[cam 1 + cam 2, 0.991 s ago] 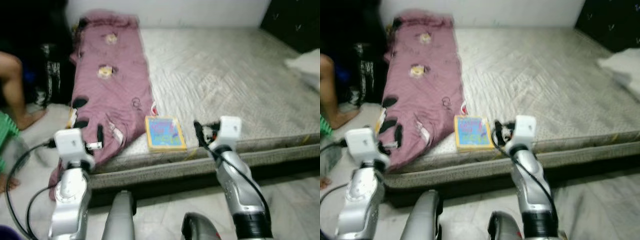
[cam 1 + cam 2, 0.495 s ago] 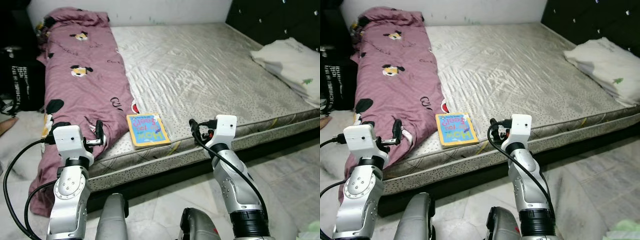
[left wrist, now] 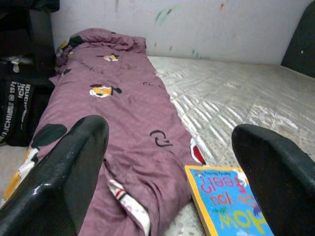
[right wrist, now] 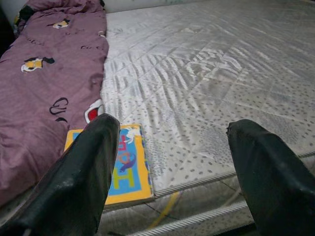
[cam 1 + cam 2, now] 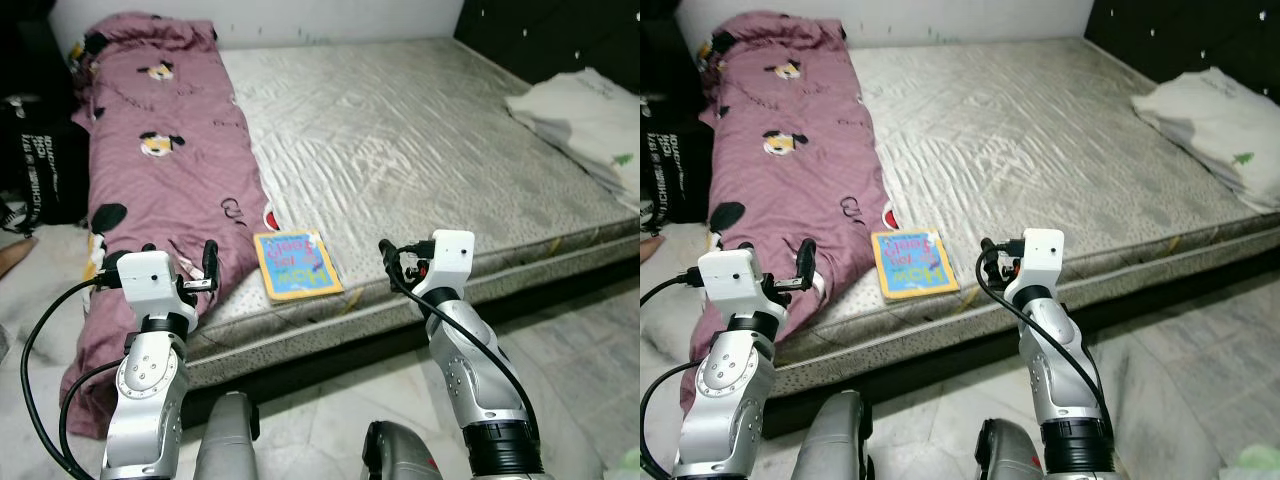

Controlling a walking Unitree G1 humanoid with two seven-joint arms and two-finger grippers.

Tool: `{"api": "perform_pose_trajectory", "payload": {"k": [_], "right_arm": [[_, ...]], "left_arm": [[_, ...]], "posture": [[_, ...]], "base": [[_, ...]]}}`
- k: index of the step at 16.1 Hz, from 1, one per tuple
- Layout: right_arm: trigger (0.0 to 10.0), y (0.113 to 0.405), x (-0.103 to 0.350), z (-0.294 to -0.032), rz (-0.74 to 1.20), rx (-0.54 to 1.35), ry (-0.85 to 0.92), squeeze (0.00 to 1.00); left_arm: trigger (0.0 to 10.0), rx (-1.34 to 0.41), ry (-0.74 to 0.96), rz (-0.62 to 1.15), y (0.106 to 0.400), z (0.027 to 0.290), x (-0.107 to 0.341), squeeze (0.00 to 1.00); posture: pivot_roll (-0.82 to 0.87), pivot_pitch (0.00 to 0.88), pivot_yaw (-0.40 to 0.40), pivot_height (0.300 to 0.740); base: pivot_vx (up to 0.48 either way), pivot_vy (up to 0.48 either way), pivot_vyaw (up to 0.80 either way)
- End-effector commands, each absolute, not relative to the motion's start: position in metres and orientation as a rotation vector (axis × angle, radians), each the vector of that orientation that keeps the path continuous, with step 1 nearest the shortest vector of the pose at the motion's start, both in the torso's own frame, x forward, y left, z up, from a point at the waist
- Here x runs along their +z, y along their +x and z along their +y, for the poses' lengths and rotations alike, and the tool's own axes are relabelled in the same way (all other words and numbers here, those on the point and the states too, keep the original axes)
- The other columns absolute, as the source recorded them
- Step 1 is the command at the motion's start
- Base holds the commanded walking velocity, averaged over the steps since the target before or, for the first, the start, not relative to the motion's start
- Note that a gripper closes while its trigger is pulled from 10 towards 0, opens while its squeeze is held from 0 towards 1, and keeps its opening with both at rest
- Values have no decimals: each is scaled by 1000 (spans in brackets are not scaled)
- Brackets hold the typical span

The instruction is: Clean up the room

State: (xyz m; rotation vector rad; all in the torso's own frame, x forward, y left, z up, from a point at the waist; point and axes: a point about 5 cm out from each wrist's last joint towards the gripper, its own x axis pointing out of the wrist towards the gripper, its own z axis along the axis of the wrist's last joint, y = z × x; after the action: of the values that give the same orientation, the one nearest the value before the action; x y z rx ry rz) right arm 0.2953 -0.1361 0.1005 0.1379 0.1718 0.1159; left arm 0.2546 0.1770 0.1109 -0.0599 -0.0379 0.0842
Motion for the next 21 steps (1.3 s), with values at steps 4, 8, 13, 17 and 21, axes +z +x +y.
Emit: {"api": "perform_pose_trajectory", "payload": {"k": [4,8,13,17,21], "right_arm": [[10000,297,103,-133,168,139,126,0],[10000,297,103,-133,167,139,127,0],[10000,297,103,-136,149,128,134,0],[10000,295,102,-133,149,149,129,0],[10000,293,99,-136,160,139,106,0]], "left_arm": [[10000,58,-64,-51,258,174,115,0],[10000,53,-62,-48,259,173,114,0],[10000,52,-69,-43,263,170,113,0],[10000,82,-65,-13,264,173,109,0],[10000,101,-70,3,266,173,106,0]], "posture": [[79,10,-57,642],[73,3,-53,642],[72,3,-52,642],[74,4,-53,632],[68,0,-52,587]], "base": [[480,0,0],[480,0,0],[163,0,0],[0,0,0],[0,0,0]]}}
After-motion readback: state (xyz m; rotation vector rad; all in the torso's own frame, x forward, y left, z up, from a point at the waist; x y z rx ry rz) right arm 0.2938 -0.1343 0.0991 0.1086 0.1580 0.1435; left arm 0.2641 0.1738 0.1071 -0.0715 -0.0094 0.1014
